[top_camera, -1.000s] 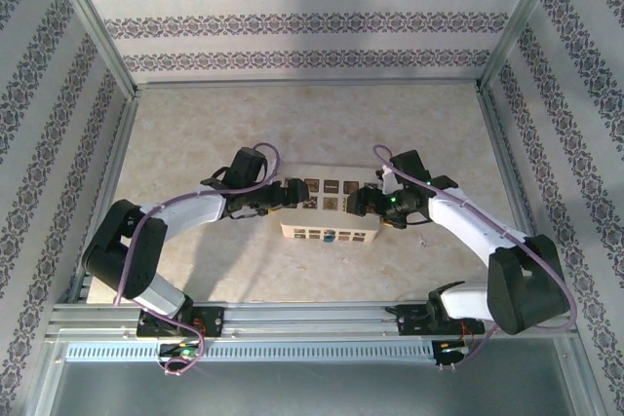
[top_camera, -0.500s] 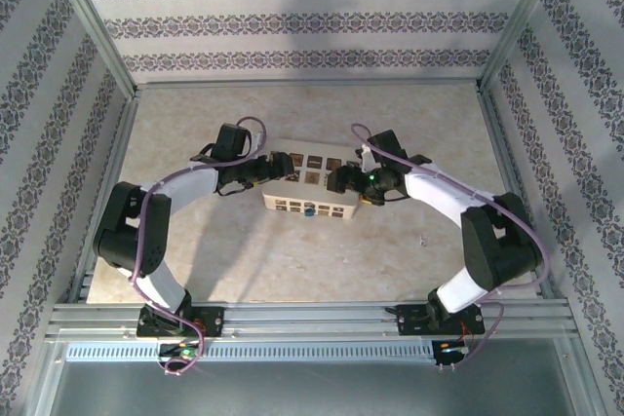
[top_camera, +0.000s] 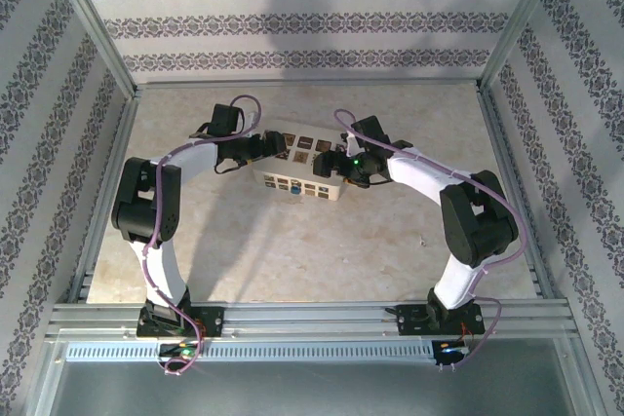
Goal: Unlock the padlock with the key
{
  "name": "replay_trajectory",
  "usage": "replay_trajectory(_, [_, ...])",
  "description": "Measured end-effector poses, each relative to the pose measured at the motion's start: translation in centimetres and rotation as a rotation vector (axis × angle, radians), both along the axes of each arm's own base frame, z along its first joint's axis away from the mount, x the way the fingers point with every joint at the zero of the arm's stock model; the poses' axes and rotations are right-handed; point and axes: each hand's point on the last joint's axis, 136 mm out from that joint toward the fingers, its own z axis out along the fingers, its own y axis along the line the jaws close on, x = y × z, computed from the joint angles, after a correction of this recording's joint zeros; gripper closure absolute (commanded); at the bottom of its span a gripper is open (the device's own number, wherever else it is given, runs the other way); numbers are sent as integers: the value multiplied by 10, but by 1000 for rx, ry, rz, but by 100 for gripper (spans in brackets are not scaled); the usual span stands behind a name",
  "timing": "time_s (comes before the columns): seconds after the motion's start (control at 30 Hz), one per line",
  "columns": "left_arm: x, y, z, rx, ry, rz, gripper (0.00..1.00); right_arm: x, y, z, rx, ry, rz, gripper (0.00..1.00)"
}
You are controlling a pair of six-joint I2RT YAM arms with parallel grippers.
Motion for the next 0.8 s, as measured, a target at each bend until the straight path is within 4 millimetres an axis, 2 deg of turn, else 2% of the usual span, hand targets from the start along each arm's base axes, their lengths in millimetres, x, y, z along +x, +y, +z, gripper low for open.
replay_trajectory(0.13, [0,0,0,-3,1,-5,1,0,-3,-2,-16,-14,-10,2])
replay_trajectory(0.27, [-4,-1,4,-17,9,-14,1,-4,-23,10,-37,-62,-53,2])
replay_trajectory(0.33, [-7,3,11,-17,1,-8,1,-8,-41,26,-53,-105,-94,2])
replay_trajectory(0.43, [-16,15,32,-20,-38,14,1,-12,-75,50,-92,-168,-178,2])
replay_trajectory(0.53, [-26,28,57,-9,-96,47,1,-24,-112,62,-166,-193,-262,5])
replay_trajectory(0.67, [-45,38,78,8,-153,77,1,-49,-154,51,-284,-143,-351,16])
replay_trajectory(0.8, [-66,47,79,37,-160,106,1,-75,-188,23,-376,-31,-430,24])
